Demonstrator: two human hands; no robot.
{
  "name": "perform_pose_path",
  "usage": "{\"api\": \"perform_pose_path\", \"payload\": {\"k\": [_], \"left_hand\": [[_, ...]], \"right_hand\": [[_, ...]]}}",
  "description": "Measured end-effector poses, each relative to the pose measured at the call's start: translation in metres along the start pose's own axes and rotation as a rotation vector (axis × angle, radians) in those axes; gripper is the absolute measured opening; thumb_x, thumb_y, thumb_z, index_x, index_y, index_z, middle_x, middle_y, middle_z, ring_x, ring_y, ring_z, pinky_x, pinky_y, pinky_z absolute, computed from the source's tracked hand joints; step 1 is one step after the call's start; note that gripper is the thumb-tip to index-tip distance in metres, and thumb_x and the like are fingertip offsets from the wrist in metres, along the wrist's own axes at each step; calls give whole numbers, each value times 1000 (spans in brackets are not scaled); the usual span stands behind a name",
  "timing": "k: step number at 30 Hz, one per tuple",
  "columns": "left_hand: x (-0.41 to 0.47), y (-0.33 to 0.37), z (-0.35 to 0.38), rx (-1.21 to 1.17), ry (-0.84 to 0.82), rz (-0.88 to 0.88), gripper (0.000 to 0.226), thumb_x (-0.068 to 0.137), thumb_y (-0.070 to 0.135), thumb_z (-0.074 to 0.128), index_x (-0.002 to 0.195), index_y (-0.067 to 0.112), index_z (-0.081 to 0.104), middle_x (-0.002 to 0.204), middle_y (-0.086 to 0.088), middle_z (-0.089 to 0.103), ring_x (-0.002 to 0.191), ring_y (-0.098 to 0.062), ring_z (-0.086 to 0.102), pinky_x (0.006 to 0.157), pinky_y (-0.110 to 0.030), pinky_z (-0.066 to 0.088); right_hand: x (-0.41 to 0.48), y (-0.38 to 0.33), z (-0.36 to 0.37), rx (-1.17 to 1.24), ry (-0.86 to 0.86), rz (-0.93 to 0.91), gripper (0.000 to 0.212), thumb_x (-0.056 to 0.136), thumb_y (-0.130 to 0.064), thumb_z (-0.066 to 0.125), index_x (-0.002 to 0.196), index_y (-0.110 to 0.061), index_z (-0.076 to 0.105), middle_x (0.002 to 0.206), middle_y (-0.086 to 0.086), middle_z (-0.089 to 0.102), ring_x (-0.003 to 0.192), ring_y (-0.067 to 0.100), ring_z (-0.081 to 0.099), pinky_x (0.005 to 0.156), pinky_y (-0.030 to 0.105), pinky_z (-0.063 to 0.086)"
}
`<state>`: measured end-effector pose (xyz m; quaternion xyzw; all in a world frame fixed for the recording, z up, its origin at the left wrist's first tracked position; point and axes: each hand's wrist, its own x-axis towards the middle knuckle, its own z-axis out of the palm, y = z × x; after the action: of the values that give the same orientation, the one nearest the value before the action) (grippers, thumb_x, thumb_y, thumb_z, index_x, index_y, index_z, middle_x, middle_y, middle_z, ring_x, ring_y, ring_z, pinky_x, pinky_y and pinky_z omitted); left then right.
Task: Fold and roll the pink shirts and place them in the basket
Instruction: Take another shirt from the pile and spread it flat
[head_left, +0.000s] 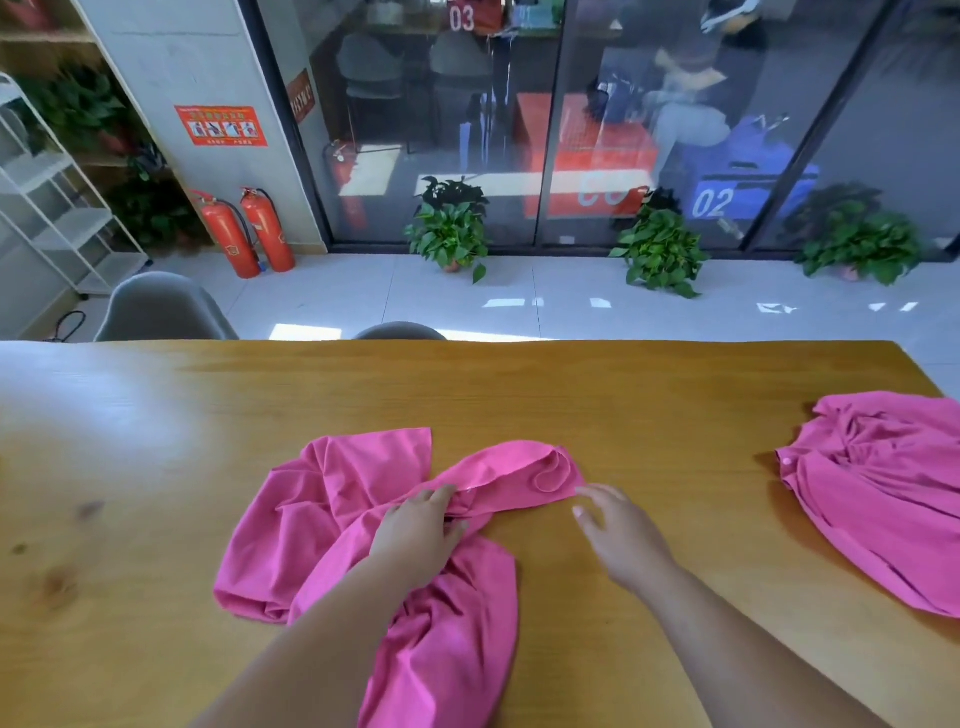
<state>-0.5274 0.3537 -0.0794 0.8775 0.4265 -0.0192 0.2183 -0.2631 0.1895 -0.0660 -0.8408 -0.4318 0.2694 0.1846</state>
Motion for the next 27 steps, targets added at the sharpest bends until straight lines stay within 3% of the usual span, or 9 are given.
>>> {"api": "perform_pose_path", "payload": {"k": [3,5,11,14,16,18,20,24,27], "left_hand": [[1,-1,6,44,10,3,53,102,43,55,152,31,42,148,3,57,133,-24,57,114,-48,45],[5,3,3,39,14,-14,52,103,38,55,152,30,42,149,4,58,132,-26,58,112,-49,46],[23,-7,-6,51,41,-113,33,100,24,58,131,29,66,116,6,74,107,-26,68,94,-44,52],[35,-17,-11,139,19,-118,16,98,22,54,97,27,69,95,6,72,89,-26,68,78,-39,48],[47,-23,-18,183,19,-130,18,99,19,53,88,26,65,88,6,67,79,-25,66,71,-37,45],[63,-31,-26,205,42,-155,20,100,14,50,96,21,68,93,5,65,79,-23,66,73,-37,51],[80,-37,-38,200,73,-190,23,100,7,46,108,17,66,104,3,63,86,-21,67,80,-40,55],[113,-39,-68,227,129,-289,24,97,3,42,111,17,55,106,-1,61,94,-26,66,82,-40,45],[133,-33,-87,250,141,-352,22,94,0,37,105,17,46,88,-1,63,71,-23,58,73,-39,40]], "right_hand": [[-7,-14,27,-123,-120,-109,52,109,-44,51,159,-34,43,170,-10,31,154,16,32,124,35,31],[-5,-29,38,-191,-192,-159,59,108,-48,49,164,-37,32,175,-10,19,158,19,24,127,40,28],[13,-40,54,-411,-294,-216,76,106,-64,37,169,-32,9,177,-8,8,163,18,7,130,48,19],[29,-31,52,-512,-223,-252,77,105,-66,30,169,-29,11,176,-9,14,162,16,11,129,46,19],[42,-23,45,-549,-201,-264,79,100,-70,17,168,-29,15,174,-9,20,160,17,17,129,45,21],[56,-16,33,-583,-178,-262,80,99,-70,14,168,-29,19,173,-10,25,159,19,23,129,46,21],[69,-9,20,-611,-164,-232,74,105,-66,27,168,-29,20,172,-11,26,159,21,23,129,47,20],[100,8,-8,-680,-156,-139,71,107,-64,26,168,-30,17,174,-14,21,161,24,18,129,48,19],[126,18,-27,-714,-152,-46,64,108,-61,21,163,-31,33,171,-13,30,162,26,13,127,51,20]]}}
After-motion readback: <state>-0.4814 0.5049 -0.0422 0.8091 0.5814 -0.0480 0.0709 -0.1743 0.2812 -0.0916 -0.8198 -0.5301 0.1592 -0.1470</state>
